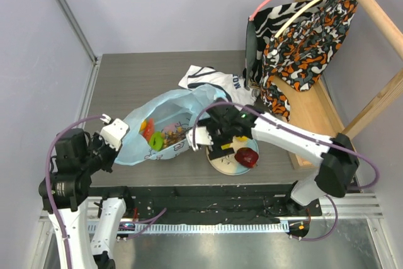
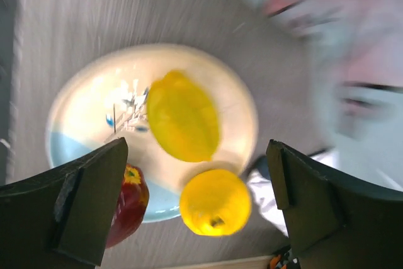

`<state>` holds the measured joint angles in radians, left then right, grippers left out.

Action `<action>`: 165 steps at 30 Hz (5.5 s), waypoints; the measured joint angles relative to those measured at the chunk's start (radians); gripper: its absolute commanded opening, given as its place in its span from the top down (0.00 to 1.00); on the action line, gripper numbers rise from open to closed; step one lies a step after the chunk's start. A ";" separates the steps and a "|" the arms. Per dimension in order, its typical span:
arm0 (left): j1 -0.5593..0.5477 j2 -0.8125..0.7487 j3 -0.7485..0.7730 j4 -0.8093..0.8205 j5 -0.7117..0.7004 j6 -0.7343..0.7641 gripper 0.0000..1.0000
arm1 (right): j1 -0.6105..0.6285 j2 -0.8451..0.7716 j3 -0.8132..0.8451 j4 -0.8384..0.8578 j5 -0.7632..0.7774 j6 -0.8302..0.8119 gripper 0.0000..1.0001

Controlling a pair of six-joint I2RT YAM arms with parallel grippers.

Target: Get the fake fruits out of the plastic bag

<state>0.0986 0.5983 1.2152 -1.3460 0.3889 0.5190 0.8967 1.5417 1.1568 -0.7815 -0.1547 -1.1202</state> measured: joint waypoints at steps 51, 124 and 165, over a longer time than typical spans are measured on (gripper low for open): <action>0.000 -0.200 0.050 -0.016 -0.146 0.125 1.00 | 0.364 0.561 0.474 0.606 0.119 0.426 0.16; 0.004 0.405 0.232 0.320 -0.269 -0.417 1.00 | -0.269 -0.202 0.188 -0.072 -0.363 0.357 0.68; 0.053 0.352 0.178 0.301 -0.176 -0.444 1.00 | 0.018 0.104 -0.083 0.218 -0.072 0.183 0.34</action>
<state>0.1513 0.9508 1.3930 -1.0447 0.2127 0.0750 0.9146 1.6455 1.0740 -0.5636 -0.2272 -0.9375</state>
